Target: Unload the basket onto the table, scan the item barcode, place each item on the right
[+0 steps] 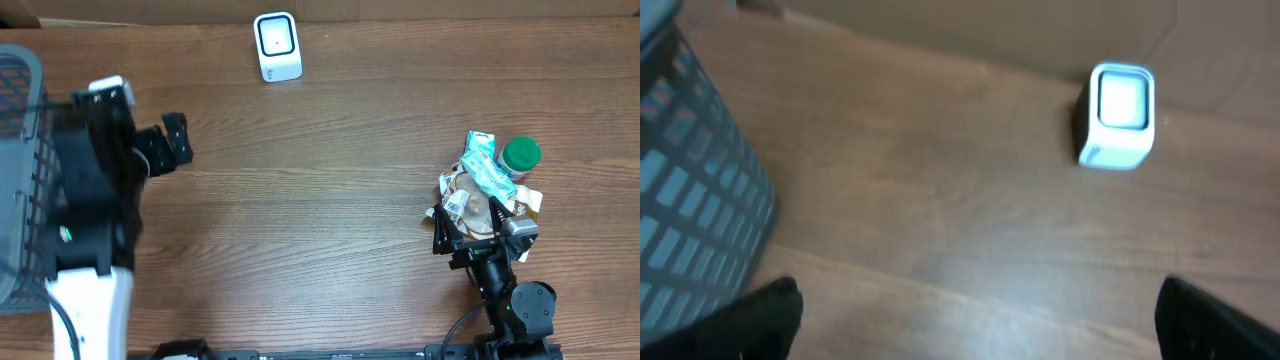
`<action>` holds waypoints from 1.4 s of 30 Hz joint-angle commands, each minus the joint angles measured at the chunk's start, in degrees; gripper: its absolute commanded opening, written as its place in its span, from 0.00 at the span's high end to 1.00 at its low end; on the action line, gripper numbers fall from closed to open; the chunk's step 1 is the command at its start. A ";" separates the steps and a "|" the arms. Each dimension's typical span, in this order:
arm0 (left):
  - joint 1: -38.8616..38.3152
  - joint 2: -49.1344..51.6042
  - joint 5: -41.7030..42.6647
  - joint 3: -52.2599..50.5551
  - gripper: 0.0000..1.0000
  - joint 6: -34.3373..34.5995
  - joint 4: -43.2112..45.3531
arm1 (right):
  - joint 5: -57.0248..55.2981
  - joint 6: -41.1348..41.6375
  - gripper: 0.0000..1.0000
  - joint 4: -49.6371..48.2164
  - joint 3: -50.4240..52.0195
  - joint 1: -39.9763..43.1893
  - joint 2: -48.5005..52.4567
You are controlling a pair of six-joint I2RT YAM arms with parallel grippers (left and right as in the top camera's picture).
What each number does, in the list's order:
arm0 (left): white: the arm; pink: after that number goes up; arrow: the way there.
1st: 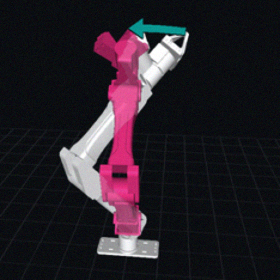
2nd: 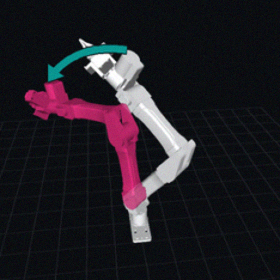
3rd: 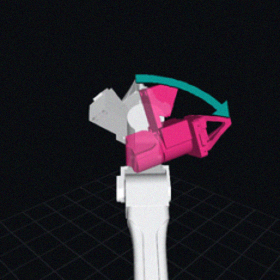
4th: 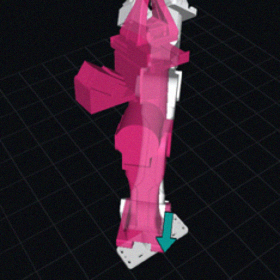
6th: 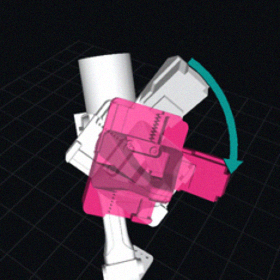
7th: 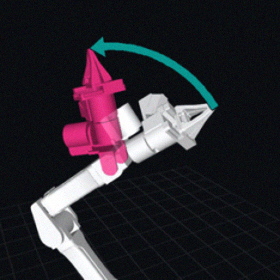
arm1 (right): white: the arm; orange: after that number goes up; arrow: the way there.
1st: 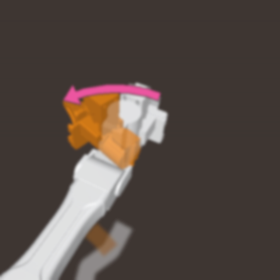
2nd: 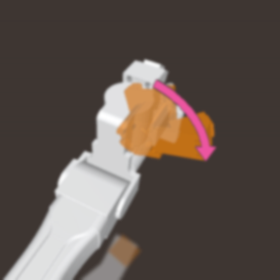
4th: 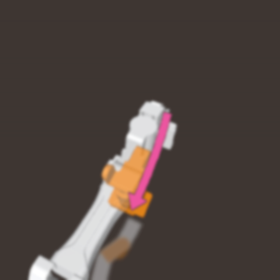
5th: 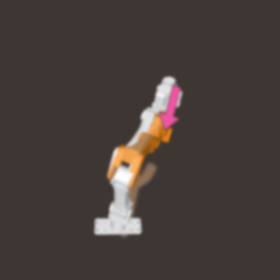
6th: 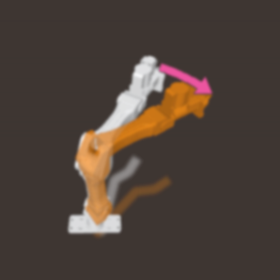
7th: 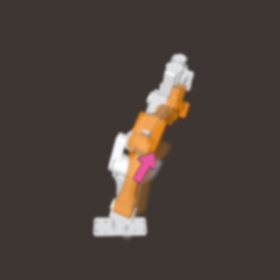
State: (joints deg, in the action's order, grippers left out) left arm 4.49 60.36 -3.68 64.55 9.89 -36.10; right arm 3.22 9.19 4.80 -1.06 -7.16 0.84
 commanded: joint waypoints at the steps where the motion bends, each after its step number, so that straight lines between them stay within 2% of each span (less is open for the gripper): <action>1: -0.02 -9.53 1.62 -12.72 0.01 -2.69 10.54 | 0.48 -0.09 0.00 -0.26 0.59 -0.28 -0.68; 6: -0.02 -25.92 10.01 -31.58 0.01 -13.86 29.81 | 0.48 -0.07 0.00 -0.26 0.59 -0.28 -0.68; 11: -0.02 -39.41 14.71 -45.05 0.01 -23.76 36.50 | 0.48 -0.09 0.00 -0.26 0.59 -0.28 -0.68; 13: -0.02 -46.21 13.55 -51.08 0.00 -24.11 36.79 | 0.48 -0.09 0.00 -0.26 0.59 -0.28 -0.68; 16: -0.02 -50.93 12.00 -55.28 0.00 -24.06 36.79 | 0.48 -0.09 0.00 -0.26 0.59 -0.28 -0.68; 25: -0.04 -59.69 9.73 -63.78 0.00 -24.02 36.17 | 0.48 -0.09 0.00 -0.26 0.59 -0.28 -0.68; 29: -0.20 -60.17 7.87 -64.28 0.00 -22.56 31.65 | 0.48 -0.09 0.00 -0.26 0.59 -0.28 -0.68; 42: -0.20 -60.11 6.64 -64.28 0.00 -21.88 31.82 | 0.48 -0.09 0.00 -0.26 0.59 -0.28 -0.68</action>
State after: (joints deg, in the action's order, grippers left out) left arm 4.47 0.95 3.88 0.67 -12.40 -4.29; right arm 3.60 9.19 4.75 -1.06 -7.18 0.84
